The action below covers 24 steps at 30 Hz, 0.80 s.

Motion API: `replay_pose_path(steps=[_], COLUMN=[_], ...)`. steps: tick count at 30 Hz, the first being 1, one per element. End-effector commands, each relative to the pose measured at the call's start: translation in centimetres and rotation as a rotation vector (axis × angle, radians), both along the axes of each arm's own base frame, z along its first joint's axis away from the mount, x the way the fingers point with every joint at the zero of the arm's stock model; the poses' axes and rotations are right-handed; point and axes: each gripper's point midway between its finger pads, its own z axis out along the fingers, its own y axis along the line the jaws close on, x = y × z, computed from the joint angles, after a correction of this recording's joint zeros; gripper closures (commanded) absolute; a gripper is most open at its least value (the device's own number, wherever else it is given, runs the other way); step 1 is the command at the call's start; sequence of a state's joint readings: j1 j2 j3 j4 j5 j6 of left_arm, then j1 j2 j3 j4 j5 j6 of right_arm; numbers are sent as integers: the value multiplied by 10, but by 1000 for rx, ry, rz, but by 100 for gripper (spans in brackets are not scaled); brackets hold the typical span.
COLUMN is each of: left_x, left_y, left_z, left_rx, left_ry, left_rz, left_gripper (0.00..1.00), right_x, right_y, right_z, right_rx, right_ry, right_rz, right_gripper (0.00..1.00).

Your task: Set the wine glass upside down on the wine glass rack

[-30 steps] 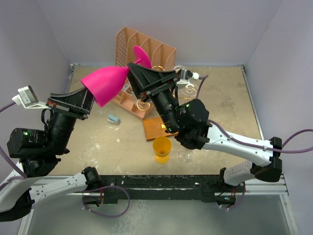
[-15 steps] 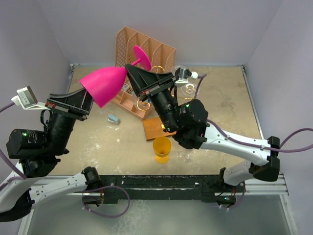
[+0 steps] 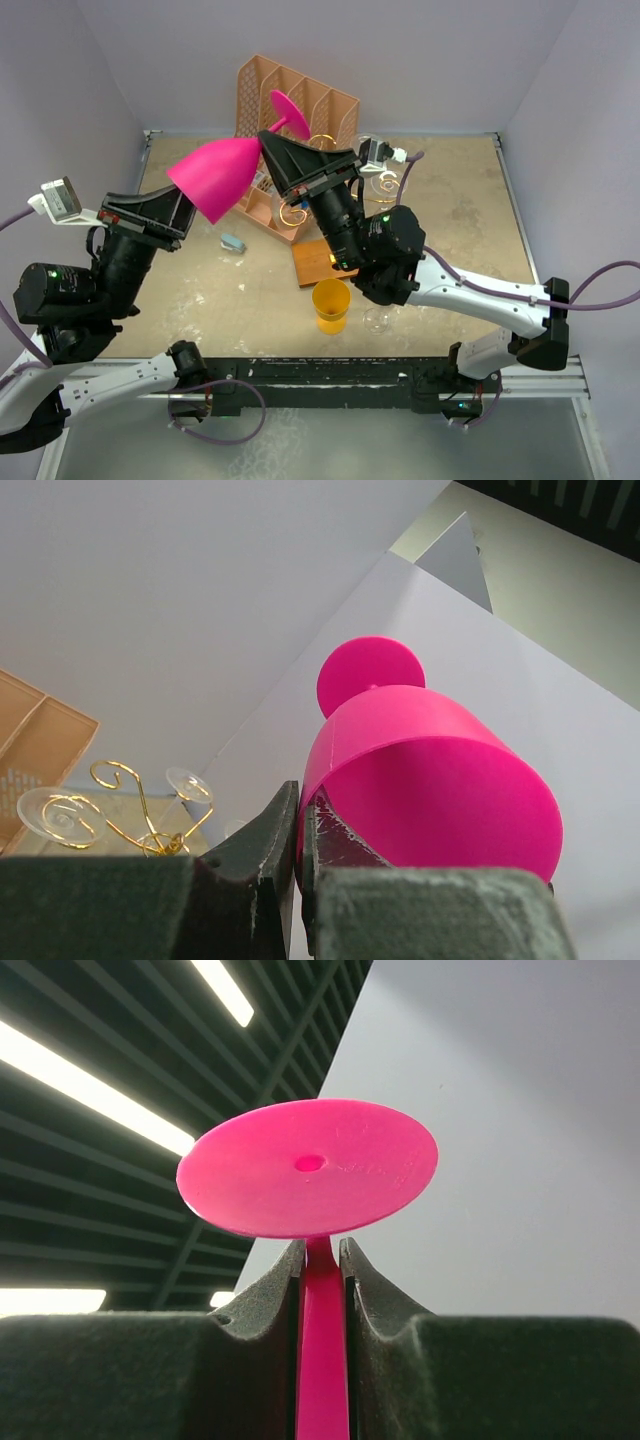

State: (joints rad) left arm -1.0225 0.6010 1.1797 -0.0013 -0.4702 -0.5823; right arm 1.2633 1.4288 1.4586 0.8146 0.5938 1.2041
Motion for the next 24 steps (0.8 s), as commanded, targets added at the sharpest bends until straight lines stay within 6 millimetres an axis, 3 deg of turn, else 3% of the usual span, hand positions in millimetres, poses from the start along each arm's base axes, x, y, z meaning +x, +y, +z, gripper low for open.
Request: replay_pose_path(steps=[1,9,14,16,21,24], left_x=[-5,-5,-6,-6,-5,-4], left_y=[-11,-17,-13,-11,-3,9], left_z=[-4,-13,-14,-16,-26,-37], left_rx=[58,86,82,83,110,138], left_ry=[-22,-8,-2,8,45,91], left_rz=[-43,-63,-60,-53,-28,7], left_gripper=[100,100,100,100,66,58], right_x=[-1,6,5,6,8,6], right_y=[-23,-15,-18,-22,-38,-53], right_z=[35,39,35,32,27,25], right_rx=[110,89,86,87,44,-1], right_ry=[-19,-13,-22,-25,-55,-97], right_rz=[-35,-69,-79,-94,-178,-250], right_gripper=[80,71,98,100,100,100])
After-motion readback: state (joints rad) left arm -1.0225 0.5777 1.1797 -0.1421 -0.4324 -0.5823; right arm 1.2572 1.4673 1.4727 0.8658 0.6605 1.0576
